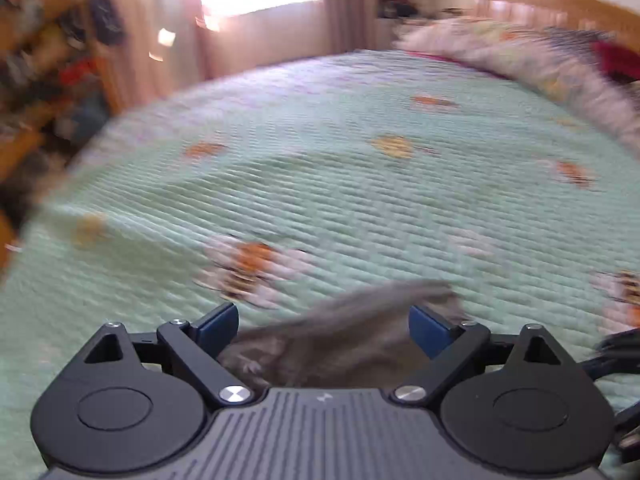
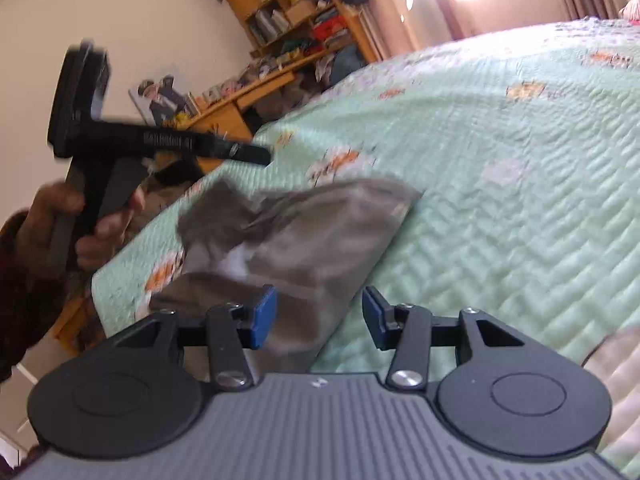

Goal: Fold clothes

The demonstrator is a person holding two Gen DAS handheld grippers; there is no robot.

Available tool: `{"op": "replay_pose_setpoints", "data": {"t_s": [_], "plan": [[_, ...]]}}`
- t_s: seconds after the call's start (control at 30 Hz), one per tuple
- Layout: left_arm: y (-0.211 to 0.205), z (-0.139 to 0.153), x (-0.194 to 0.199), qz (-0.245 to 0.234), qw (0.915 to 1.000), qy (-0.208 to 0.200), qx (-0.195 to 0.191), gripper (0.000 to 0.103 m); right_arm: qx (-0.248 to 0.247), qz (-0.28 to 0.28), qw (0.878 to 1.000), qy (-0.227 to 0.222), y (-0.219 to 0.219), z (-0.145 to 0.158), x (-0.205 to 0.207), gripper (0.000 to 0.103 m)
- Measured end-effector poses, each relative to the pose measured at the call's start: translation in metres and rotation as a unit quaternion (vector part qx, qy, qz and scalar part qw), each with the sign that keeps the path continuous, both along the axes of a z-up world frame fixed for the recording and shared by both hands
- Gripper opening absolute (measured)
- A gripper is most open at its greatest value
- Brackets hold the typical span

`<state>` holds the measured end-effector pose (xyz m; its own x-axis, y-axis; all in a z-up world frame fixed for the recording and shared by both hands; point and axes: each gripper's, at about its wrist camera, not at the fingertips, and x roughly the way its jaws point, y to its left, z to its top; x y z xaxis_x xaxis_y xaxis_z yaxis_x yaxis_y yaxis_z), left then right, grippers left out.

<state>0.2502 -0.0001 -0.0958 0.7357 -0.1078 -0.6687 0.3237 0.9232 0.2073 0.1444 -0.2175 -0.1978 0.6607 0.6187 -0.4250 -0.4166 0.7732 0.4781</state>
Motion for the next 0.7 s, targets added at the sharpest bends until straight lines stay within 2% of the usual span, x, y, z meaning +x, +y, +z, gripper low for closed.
{"op": "replay_pose_setpoints", "data": {"t_s": [0.1,0.17,0.2,0.23,0.27,0.33,0.4,0.43,0.47,0.5,0.53,0.63,0.7], "plan": [[0.03,-0.001,0.012,0.104,0.9935,-0.013,0.044,0.095,-0.008,-0.014,1.0,-0.009,-0.01,0.007,0.015,0.05],[0.062,-0.002,0.021,0.185,0.9804,-0.018,0.064,0.094,-0.006,-0.02,1.0,-0.012,-0.014,0.007,0.02,0.05],[0.078,0.0,0.021,0.202,0.9786,-0.011,0.039,0.092,0.001,-0.022,1.0,-0.01,-0.016,0.006,0.022,0.05],[0.092,0.003,0.019,0.203,0.9792,0.003,-0.002,0.092,0.011,-0.022,1.0,-0.006,-0.017,0.003,0.022,0.05],[0.101,0.005,0.016,0.188,0.9807,0.019,-0.048,0.092,0.022,-0.023,0.999,0.0,-0.018,-0.001,0.022,0.05],[0.098,0.001,0.006,0.104,0.9843,0.065,-0.127,0.092,0.038,-0.026,0.999,0.013,-0.019,-0.008,0.021,0.05],[0.08,-0.016,-0.004,0.009,0.9818,0.107,-0.157,0.093,0.052,-0.024,0.998,0.024,-0.02,-0.012,0.019,0.05],[0.072,-0.03,-0.004,-0.016,0.9822,0.122,-0.142,0.094,0.056,-0.024,0.998,0.029,-0.02,-0.014,0.019,0.05],[0.066,-0.047,0.0,-0.028,0.9832,0.14,-0.114,0.094,0.059,-0.024,0.997,0.032,-0.02,-0.016,0.019,0.05],[0.065,-0.064,0.006,-0.029,0.9838,0.152,-0.09,0.089,0.058,-0.027,0.997,0.036,-0.02,-0.017,0.018,0.05],[0.071,-0.078,0.017,-0.019,0.9836,0.158,-0.084,0.083,0.054,-0.03,0.997,0.038,-0.02,-0.017,0.018,0.05],[0.094,-0.078,0.04,-0.001,0.9763,0.163,-0.142,0.083,0.036,-0.04,0.997,0.051,-0.019,-0.018,0.02,0.05],[0.098,-0.072,0.042,0.007,0.9702,0.177,-0.166,0.083,0.032,-0.047,0.997,0.056,-0.021,-0.019,0.02,0.05]]}}
